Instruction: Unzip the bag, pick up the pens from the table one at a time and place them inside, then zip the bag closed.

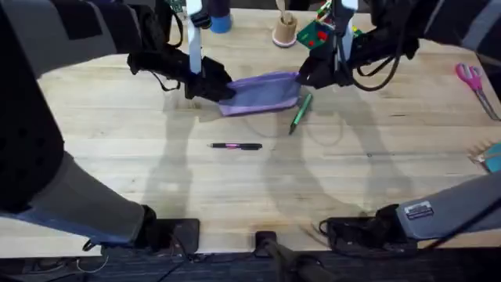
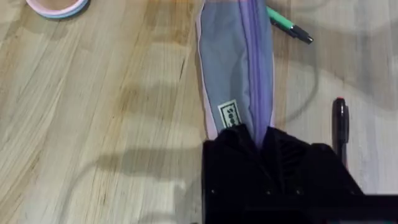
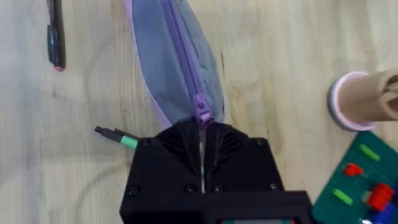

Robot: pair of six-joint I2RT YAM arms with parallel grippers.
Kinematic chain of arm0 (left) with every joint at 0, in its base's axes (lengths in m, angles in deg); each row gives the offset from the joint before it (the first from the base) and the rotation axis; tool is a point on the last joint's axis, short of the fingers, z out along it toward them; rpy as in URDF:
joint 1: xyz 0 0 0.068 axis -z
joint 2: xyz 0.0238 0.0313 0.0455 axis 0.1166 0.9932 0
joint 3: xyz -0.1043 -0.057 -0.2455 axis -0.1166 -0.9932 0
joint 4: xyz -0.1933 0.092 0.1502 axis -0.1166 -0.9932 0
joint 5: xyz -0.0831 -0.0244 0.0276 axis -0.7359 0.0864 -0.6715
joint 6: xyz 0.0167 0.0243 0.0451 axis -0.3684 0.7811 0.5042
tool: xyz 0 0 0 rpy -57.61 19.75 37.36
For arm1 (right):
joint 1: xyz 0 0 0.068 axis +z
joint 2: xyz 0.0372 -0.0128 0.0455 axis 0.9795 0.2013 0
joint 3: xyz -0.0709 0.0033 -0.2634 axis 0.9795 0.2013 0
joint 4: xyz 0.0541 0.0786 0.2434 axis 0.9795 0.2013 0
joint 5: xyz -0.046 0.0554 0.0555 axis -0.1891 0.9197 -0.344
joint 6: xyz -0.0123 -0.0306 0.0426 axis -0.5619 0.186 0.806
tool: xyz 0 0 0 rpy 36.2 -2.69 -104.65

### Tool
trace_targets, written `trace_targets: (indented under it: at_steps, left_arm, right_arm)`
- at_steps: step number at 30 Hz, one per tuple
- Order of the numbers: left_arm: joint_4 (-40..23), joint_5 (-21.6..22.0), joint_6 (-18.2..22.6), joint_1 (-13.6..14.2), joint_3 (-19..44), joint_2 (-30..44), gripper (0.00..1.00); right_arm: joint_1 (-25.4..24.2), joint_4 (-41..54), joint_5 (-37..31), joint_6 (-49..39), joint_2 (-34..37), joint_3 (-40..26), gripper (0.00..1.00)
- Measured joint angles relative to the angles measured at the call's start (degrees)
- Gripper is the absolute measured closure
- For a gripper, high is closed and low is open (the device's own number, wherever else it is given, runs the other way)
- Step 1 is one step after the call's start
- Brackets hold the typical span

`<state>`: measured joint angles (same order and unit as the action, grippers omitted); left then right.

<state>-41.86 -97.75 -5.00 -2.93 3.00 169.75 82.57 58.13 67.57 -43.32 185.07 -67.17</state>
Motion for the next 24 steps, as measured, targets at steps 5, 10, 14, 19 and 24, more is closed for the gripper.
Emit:
trace_targets:
  at_steps: [5, 10, 14, 19, 24]
  left_arm:
    - [0.2, -0.3, 0.0, 0.0, 0.0, 0.0, 0.958]
    - [0.2, -1.1, 0.0, 0.3, 0.0, 0.0, 0.958]
    - [0.1, -1.1, 0.0, 0.4, 0.0, 0.0, 0.958]
    - [0.0, -0.3, 0.0, 0.4, 0.0, 0.0, 0.958]
    - [0.0, -0.3, 0.0, 0.4, 0.0, 0.0, 0.958]
  right_arm:
    - [-0.1, 0.1, -0.3, 0.2, -3.6, 0.0, 0.970]
    - [-0.7, 0.5, -0.2, 0.4, -6.3, 0.0, 0.970]
    - [-1.3, -0.2, 0.3, 0.4, -7.9, 0.0, 0.971]
    - [-1.7, -0.4, 1.1, 0.4, -10.9, 0.0, 0.972]
    - [-1.7, -0.4, 1.3, 0.4, -11.5, 0.0, 0.972]
